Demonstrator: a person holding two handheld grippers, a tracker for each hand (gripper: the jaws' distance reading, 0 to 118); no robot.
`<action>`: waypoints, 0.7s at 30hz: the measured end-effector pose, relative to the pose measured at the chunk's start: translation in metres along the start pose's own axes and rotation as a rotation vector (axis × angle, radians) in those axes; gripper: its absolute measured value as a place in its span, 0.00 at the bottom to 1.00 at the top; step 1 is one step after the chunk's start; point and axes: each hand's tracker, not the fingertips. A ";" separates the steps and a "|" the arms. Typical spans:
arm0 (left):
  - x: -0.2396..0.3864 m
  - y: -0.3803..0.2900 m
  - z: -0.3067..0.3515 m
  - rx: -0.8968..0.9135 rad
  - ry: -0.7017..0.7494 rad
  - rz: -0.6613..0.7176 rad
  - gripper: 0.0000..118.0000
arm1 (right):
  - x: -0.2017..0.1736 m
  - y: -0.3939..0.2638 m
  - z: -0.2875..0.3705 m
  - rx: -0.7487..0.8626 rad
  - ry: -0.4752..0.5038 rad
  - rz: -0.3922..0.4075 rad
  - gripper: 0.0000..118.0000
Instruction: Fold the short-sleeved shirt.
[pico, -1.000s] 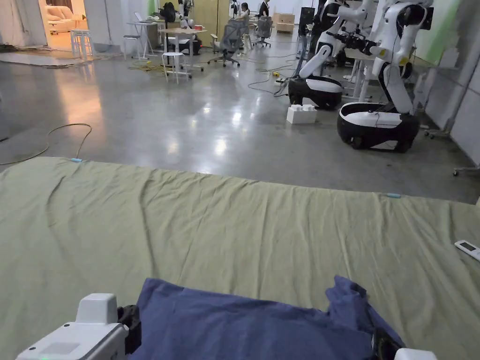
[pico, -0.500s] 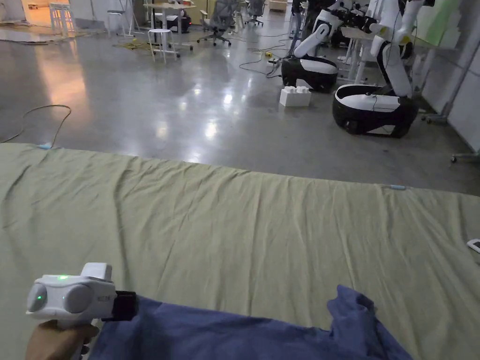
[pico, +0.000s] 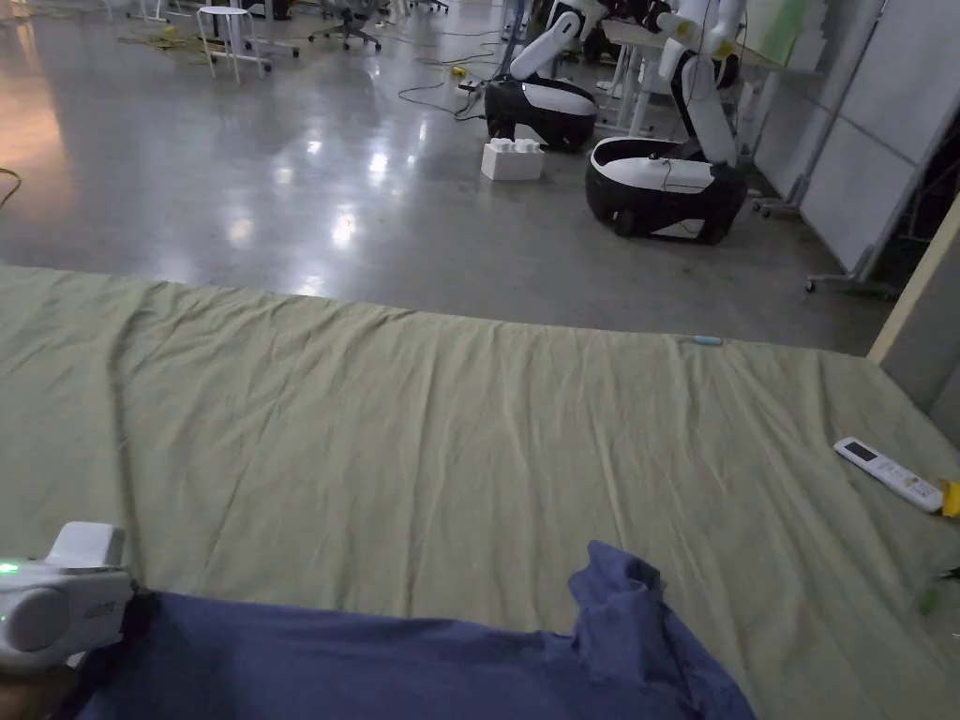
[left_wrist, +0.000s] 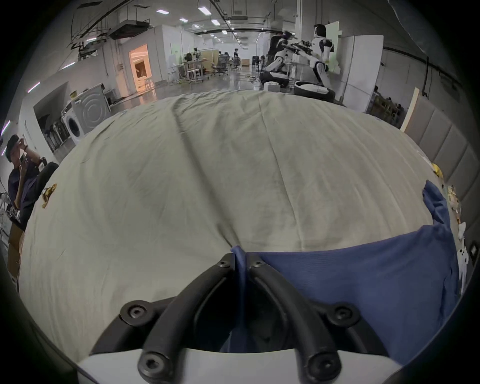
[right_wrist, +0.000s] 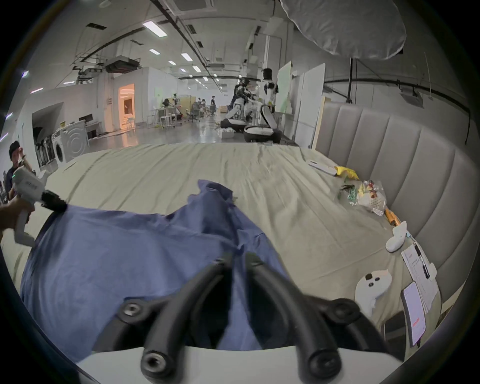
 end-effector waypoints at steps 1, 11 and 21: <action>-0.002 0.000 0.002 -0.001 -0.006 -0.001 0.04 | 0.007 0.005 -0.014 -0.073 0.006 -0.041 0.42; -0.001 0.001 0.019 0.079 -0.025 0.002 0.04 | 0.034 0.043 -0.138 -0.378 0.123 0.083 0.45; -0.073 -0.016 -0.020 0.116 -0.017 0.005 0.04 | 0.024 0.043 -0.144 -0.423 0.110 0.095 0.03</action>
